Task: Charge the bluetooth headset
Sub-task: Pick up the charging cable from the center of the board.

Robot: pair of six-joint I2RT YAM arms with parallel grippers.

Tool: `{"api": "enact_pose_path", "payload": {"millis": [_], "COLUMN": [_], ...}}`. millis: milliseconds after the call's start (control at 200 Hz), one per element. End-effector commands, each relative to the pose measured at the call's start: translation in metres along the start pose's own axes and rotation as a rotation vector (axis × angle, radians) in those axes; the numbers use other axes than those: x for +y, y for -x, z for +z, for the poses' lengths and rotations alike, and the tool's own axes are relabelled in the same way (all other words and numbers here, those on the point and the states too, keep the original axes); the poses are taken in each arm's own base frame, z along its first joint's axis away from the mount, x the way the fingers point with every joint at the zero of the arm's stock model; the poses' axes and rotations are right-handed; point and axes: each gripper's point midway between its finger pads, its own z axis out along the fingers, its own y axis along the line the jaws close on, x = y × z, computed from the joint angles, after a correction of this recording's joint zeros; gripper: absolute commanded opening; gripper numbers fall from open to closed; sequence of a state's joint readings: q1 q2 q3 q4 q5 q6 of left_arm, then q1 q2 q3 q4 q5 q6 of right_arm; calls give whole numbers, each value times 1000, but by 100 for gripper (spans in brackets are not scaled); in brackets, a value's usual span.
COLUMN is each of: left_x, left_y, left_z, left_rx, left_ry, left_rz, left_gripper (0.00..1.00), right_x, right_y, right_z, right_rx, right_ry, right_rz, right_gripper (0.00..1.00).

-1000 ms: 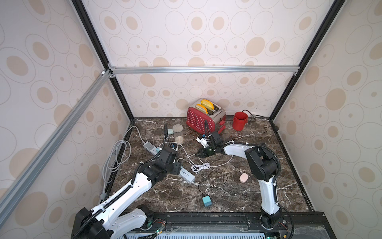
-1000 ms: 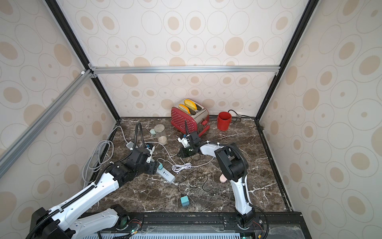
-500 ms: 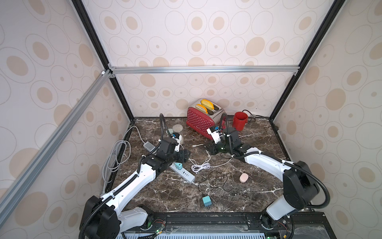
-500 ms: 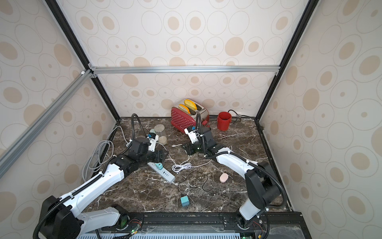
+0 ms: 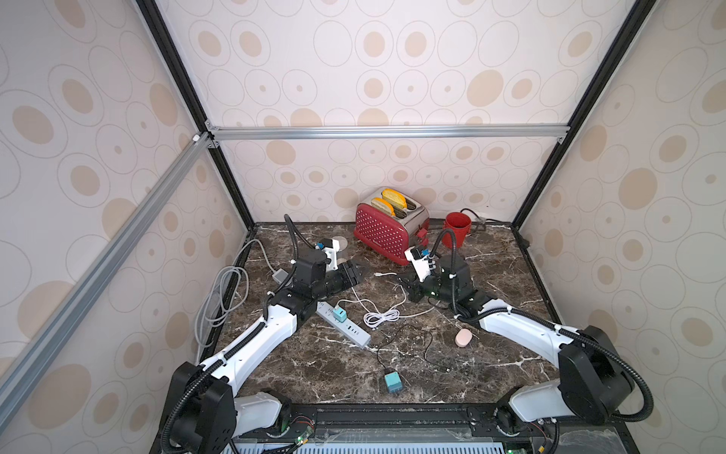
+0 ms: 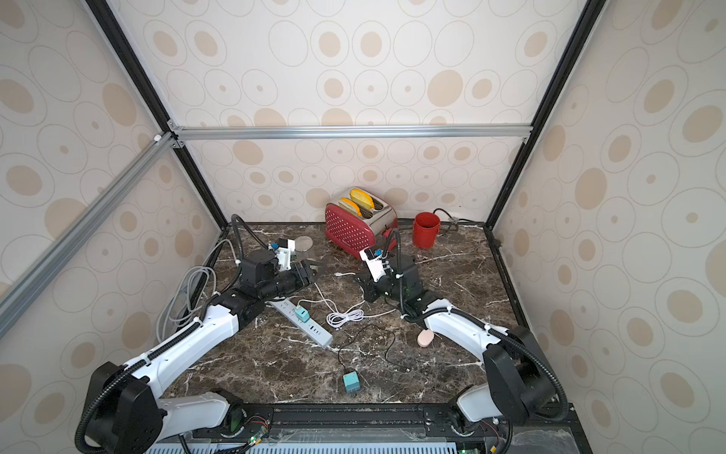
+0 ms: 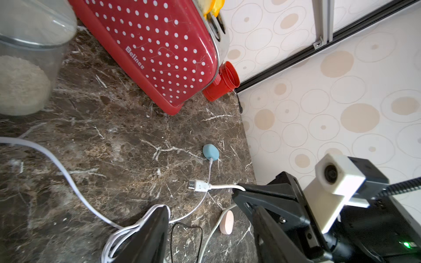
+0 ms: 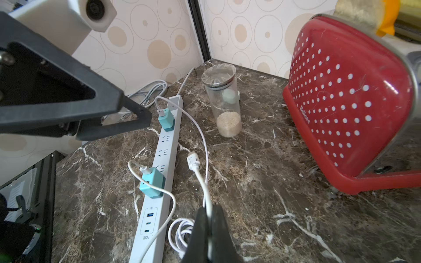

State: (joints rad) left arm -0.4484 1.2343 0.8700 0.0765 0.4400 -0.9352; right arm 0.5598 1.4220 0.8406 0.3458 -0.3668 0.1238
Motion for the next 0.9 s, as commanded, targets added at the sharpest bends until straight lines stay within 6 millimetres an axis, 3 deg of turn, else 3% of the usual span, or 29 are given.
{"api": "enact_pose_path", "payload": {"millis": [0, 205, 516, 686, 896], "left_x": [-38, -57, -86, -84, -85], "left_y": [7, 10, 28, 28, 36], "left_z": [-11, -7, -4, 8, 2], "left_rx": [-68, -135, -250, -245, -312], "left_ry": [-106, -238, -382, -362, -402], "left_rz": [31, 23, -69, -106, -108], "left_gripper": [60, 61, 54, 48, 40], "right_x": [1, 13, 30, 36, 37], "right_y": [41, 66, 74, 79, 84], "right_z": [-5, -8, -11, -16, -21], "right_rx": [-171, -320, -396, -438, -481], "right_ry": [-12, 38, 67, 61, 63], "right_rz": [7, 43, 90, 94, 127], "right_gripper": [0, 0, 0, 0, 0]}}
